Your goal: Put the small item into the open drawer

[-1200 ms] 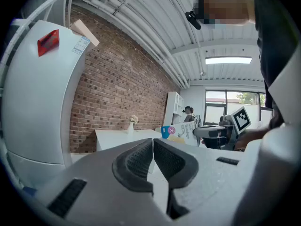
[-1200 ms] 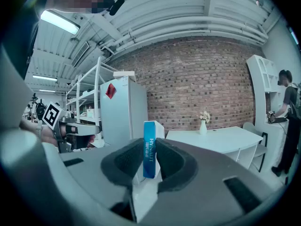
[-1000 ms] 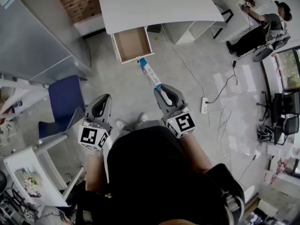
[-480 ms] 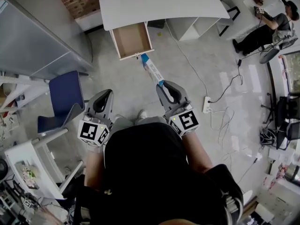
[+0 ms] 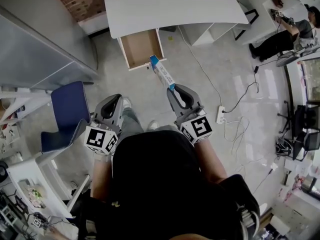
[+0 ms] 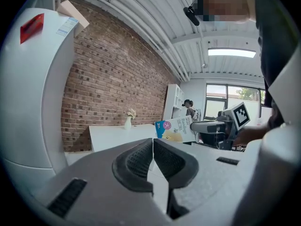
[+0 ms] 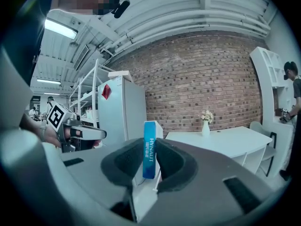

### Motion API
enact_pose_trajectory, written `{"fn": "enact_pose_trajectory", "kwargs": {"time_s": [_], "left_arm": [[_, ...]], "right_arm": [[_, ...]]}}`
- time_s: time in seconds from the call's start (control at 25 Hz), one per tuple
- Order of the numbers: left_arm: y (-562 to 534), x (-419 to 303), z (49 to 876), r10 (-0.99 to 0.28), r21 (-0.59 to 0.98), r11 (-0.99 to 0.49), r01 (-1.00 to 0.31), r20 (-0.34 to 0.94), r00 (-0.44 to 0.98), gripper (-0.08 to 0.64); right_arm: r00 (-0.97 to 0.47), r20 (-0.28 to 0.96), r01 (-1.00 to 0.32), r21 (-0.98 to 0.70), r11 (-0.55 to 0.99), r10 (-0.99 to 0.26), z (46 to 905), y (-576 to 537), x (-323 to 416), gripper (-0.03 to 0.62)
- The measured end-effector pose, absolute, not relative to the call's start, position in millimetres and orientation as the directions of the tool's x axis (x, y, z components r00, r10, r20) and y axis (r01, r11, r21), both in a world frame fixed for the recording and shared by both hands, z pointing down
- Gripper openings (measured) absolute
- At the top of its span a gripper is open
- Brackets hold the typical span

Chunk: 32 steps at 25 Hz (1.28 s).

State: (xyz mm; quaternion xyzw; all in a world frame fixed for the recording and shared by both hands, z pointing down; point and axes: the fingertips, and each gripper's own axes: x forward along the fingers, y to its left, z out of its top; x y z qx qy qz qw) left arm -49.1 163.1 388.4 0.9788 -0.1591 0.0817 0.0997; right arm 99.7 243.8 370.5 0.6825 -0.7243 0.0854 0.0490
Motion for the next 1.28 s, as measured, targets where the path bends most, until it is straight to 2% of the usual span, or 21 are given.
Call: {"fn": "enact_pose_trajectory", "kwargs": {"time_s": [0.44, 0.6, 0.72, 0.88, 1.28], "left_arm": [[25.1, -29.2, 387.8, -0.196, 0.168, -0.958, -0.232, 0.207, 0.959, 0.008], [-14.6, -28.7, 393.2, -0.16, 0.17, -0.965, -0.199, 0.221, 0.962, 0.008], [-34.9, -28.4, 400.6, -0.134, 0.171, -0.969, -0.177, 0.237, 0.962, 0.008], [-56.7, -27.6, 410.1, -0.147, 0.188, -0.962, -0.2, 0.264, 0.953, 0.008], [-73.6, -7.8, 408.7, -0.254, 0.227, -0.92, -0.318, 0.272, 0.928, 0.008]], "right_arm": [[-0.006, 0.283, -0.999, -0.035, -0.005, -0.959, 379.0, 116.2, 108.8, 0.087], [0.018, 0.252, -0.999, -0.038, -0.028, -0.968, 381.6, 71.4, 111.5, 0.087], [0.029, 0.306, -0.997, -0.055, -0.048, -0.952, 390.3, 48.4, 113.3, 0.087], [0.028, 0.387, -0.995, -0.073, -0.061, -0.922, 404.5, 27.8, 114.7, 0.087], [-0.097, 0.415, -0.994, -0.088, 0.066, -0.905, 433.8, -7.4, 138.4, 0.087]]}}
